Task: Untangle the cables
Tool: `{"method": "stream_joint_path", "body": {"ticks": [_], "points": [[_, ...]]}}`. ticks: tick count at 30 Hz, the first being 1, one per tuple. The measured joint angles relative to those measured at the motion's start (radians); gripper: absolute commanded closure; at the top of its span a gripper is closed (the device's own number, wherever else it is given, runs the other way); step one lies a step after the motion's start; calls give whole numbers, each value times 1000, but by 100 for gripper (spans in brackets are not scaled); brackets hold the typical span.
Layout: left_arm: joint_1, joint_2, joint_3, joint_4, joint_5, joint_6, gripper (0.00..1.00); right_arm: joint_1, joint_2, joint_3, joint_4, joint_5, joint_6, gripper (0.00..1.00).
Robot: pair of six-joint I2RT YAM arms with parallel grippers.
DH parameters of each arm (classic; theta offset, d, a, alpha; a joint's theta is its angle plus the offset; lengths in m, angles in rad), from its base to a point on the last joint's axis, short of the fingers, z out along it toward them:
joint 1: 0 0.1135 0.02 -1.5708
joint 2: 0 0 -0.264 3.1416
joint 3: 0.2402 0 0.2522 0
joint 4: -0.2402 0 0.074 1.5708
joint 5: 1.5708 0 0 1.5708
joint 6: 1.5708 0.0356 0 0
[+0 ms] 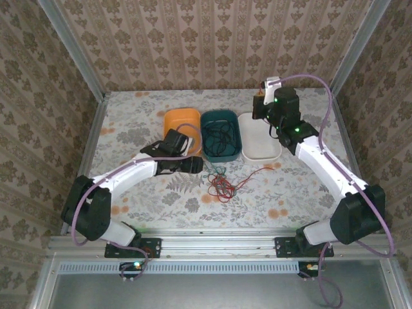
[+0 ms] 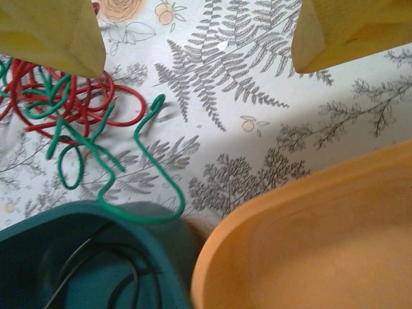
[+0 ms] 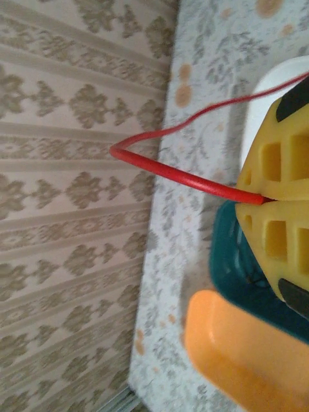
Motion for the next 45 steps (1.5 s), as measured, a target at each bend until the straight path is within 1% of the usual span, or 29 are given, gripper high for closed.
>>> {"method": "stream_joint_path", "body": {"ticks": [7, 12, 16, 19, 23, 27, 33, 38, 42, 45], "points": [[20, 0, -27, 7, -7, -31, 23, 1, -22, 90, 19, -5, -24, 100], [27, 0, -27, 14, -7, -38, 23, 1, -30, 107, 21, -5, -34, 100], [27, 0, -27, 14, -8, -38, 23, -7, -29, 58, 26, -33, -15, 100], [27, 0, -27, 14, -8, -38, 23, -27, -10, -23, 22, -105, 23, 100], [27, 0, -27, 14, -11, -38, 23, -48, 71, -112, -31, -233, 61, 100], [27, 0, -27, 14, -11, -37, 23, -53, 171, -134, -121, -326, 75, 100], [27, 0, -26, 14, -10, -37, 23, -73, 244, -138, -171, -337, 109, 100], [27, 0, -26, 14, -10, -37, 23, -107, 343, -93, -228, -279, 138, 100], [27, 0, -26, 14, -10, -37, 23, -115, 440, -12, -292, -214, 152, 93], [27, 0, -26, 14, -9, -37, 22, -117, 473, 27, -322, -184, 160, 77]]}}
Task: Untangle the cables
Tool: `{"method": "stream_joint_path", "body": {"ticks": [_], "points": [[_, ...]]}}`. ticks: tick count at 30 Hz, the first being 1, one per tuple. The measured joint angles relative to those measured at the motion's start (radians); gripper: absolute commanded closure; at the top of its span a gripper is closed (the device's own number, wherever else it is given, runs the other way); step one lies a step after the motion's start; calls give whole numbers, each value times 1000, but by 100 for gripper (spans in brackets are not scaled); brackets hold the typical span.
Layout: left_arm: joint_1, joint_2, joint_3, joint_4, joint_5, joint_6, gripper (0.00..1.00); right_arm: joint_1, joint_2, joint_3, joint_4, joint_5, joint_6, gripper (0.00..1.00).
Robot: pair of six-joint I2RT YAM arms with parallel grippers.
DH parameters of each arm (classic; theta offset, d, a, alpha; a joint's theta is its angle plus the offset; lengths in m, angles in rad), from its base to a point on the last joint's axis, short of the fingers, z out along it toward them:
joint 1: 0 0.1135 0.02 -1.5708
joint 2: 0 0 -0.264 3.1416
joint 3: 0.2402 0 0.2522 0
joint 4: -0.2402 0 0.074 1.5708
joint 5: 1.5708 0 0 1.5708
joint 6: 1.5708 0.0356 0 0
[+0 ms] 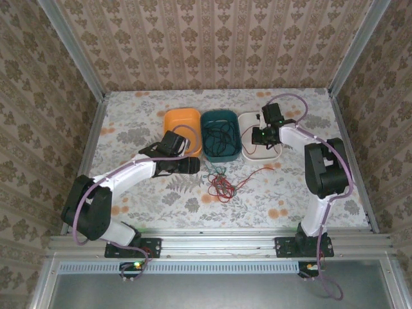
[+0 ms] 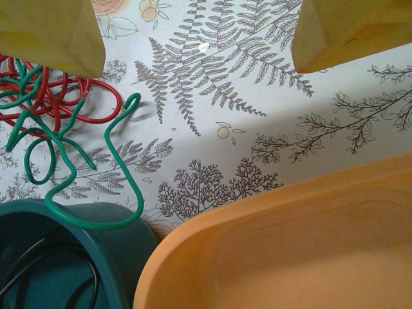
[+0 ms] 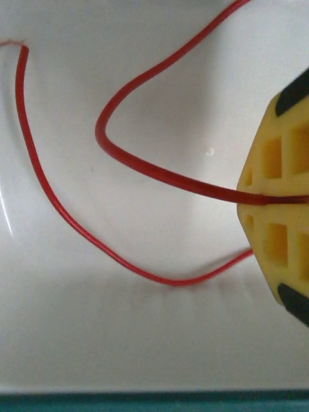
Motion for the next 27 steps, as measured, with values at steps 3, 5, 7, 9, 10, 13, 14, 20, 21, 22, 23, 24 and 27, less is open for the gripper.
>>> {"method": "stream_joint_path", "body": {"ticks": [3, 5, 7, 9, 10, 13, 14, 20, 21, 22, 23, 24, 27], "points": [[0, 0, 0, 0, 3, 0, 22, 0, -2, 11, -6, 6, 10, 62], [0, 0, 0, 0, 6, 0, 22, 0, -13, 11, -6, 11, 19, 53], [0, 0, 1, 0, 10, 0, 22, 0, -37, 11, -6, 24, 25, 48], [0, 0, 1, 0, 16, 0, 22, 0, -82, 7, -5, 46, 27, 46], [-1, 0, 2, 1, 20, 0, 22, 0, -110, 2, -5, 57, 27, 46], [-1, 0, 3, 6, 39, 2, 22, 9, -216, -24, -12, 91, 26, 47], [-2, 0, 3, 12, 50, 5, 22, 14, -256, -37, -16, 103, 26, 47], [-3, 0, 5, 41, 104, 16, 22, 134, -472, -166, -61, 48, -2, 49], [-3, 0, 5, 45, 109, 16, 22, 165, -493, -190, -69, 15, -9, 49], [-3, 0, 5, 50, 116, 16, 22, 202, -511, -214, -82, -24, -19, 49], [-3, 0, 5, 54, 123, 17, 23, 240, -522, -237, -97, -64, -28, 50], [-3, 0, 5, 58, 131, 17, 23, 271, -523, -253, -107, -95, -32, 50], [-5, 5, 5, 74, 161, 29, 25, 363, -494, -304, -123, -172, -39, 51]]}}
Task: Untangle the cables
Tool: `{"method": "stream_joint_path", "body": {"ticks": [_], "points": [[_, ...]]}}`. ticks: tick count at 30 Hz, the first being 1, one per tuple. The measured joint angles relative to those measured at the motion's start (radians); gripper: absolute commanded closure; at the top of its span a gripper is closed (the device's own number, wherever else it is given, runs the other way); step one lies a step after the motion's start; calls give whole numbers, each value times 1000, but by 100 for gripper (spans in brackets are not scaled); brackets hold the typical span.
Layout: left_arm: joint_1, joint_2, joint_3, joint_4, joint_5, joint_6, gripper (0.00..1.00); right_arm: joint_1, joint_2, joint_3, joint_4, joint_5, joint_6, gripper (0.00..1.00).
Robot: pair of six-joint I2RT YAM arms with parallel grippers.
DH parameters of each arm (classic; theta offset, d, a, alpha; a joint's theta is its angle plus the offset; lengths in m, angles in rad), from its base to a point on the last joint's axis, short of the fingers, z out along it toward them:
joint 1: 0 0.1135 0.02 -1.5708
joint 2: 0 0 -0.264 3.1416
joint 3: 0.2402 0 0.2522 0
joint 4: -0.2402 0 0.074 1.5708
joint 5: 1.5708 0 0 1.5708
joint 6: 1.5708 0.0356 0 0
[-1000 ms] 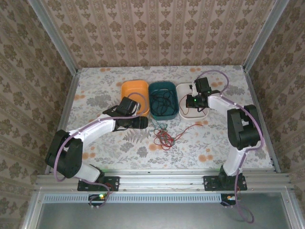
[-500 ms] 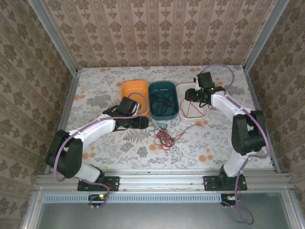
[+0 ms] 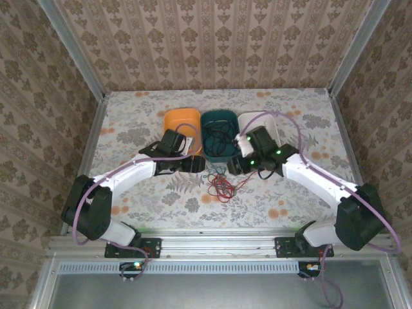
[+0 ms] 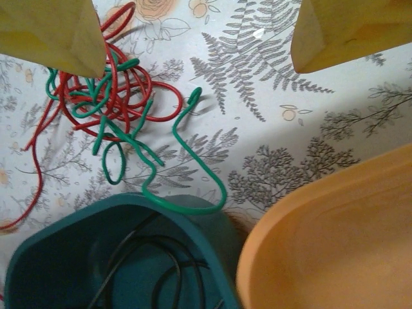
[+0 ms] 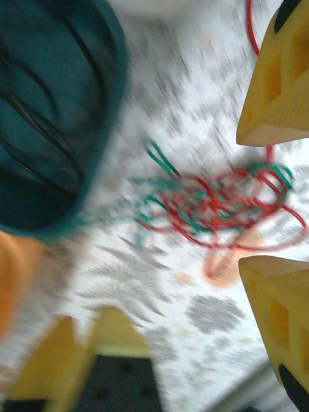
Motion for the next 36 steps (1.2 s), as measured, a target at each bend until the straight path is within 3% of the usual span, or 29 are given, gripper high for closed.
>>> {"method": "stream_joint_path", "body": {"ticks": [7, 15, 20, 23, 28, 36], "points": [[-84, 48, 34, -34, 52, 114, 25, 60, 181, -27, 10, -39, 17, 51], [-206, 142, 109, -152, 58, 248, 30, 36, 204, -24, 28, -10, 39, 51], [-247, 229, 142, -193, 25, 291, 49, -45, 180, -34, 51, -3, 63, 52], [-257, 259, 154, -201, 8, 304, 72, -67, 145, -46, 51, 5, 69, 52], [-259, 260, 162, -199, 7, 332, 100, -66, 105, -78, 68, 0, 69, 52], [-259, 219, 164, -225, 38, 361, 100, -18, 134, -141, 121, -48, 89, 52]]}}
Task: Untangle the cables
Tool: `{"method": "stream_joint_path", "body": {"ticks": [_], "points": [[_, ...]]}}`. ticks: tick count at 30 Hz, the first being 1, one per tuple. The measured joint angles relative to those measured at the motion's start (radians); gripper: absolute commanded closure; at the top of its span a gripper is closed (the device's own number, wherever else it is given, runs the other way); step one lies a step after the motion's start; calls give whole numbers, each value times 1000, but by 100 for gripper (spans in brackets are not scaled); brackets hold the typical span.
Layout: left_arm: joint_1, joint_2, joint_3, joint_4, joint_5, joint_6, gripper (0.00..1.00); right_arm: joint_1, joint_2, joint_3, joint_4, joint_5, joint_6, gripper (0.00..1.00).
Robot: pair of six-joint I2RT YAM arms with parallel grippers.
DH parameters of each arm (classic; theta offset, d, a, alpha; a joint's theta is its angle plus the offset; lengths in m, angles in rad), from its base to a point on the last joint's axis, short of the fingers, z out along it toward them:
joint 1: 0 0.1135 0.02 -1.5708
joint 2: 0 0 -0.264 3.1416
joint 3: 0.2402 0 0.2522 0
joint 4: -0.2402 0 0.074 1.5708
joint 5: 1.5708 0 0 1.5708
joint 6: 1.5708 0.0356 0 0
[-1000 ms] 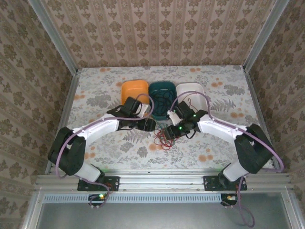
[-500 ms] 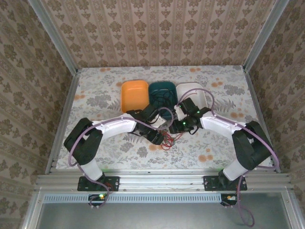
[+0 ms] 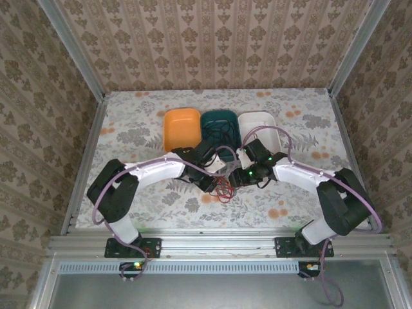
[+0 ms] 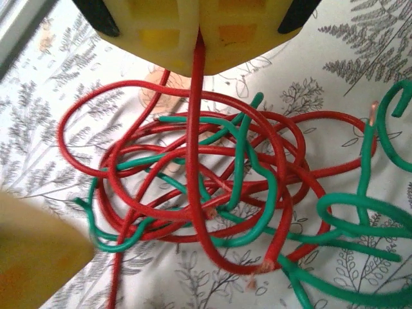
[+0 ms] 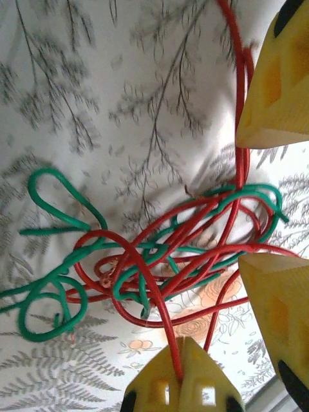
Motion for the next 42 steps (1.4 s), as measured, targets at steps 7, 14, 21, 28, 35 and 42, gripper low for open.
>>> {"method": "stream_joint_path", "body": {"ticks": [7, 14, 21, 28, 35, 42], "points": [[1, -150, 55, -66, 77, 29, 100, 24, 118, 0, 74, -33, 25, 52], [72, -338, 156, -87, 153, 40, 100, 24, 130, -3, 128, -55, 45, 52], [185, -426, 236, -75, 270, 10, 100, 15, 129, -31, 198, -70, 68, 51], [243, -439, 370, -23, 370, -15, 100, 6, 124, -40, 219, -73, 81, 51], [276, -441, 602, 126, 375, -15, 100, -7, 113, -55, 218, -69, 81, 51], [288, -405, 734, 237, 357, -73, 100, -26, -2, -80, 181, -2, 83, 49]]}}
